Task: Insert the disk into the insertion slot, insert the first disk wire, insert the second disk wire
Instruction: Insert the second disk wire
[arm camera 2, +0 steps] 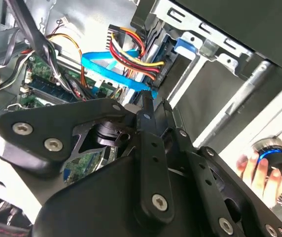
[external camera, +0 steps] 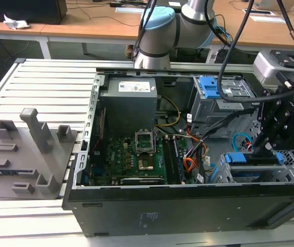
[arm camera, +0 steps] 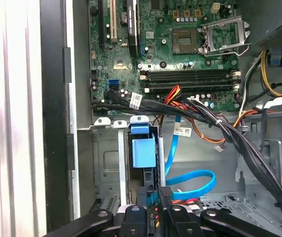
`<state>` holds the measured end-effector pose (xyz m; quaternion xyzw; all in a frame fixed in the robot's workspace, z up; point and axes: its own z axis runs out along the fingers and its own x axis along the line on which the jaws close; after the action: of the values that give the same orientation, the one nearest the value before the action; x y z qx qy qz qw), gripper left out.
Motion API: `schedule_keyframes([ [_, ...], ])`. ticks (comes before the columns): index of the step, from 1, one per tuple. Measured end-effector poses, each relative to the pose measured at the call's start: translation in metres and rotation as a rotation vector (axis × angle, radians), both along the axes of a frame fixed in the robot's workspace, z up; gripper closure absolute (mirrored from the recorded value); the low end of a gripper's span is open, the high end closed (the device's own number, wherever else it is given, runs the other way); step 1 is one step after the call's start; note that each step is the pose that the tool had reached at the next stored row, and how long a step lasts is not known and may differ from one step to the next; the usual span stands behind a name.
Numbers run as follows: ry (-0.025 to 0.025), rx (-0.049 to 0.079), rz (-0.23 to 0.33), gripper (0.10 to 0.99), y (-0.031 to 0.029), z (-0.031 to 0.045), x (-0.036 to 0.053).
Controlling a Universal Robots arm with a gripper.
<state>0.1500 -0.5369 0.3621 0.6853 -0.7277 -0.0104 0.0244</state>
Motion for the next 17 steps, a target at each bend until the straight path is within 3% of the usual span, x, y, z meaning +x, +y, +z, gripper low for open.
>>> schedule_keyframes([
  [1, 0.0, 0.0, 0.0, 0.851, 0.0, 0.0063, 0.0],
  [2, 0.0, 0.0, 0.0, 0.851, 0.0, 0.0076, 0.0],
  [11, 0.0, 0.0, 0.0, 0.867, 0.0, 0.0078, 0.0],
  [13, 0.0, 0.0, 0.0, 0.98, 0.0, 0.0079, 0.0],
  [17, 0.0, 0.0, 0.0, 0.98, 0.0, 0.008, 0.0],
])
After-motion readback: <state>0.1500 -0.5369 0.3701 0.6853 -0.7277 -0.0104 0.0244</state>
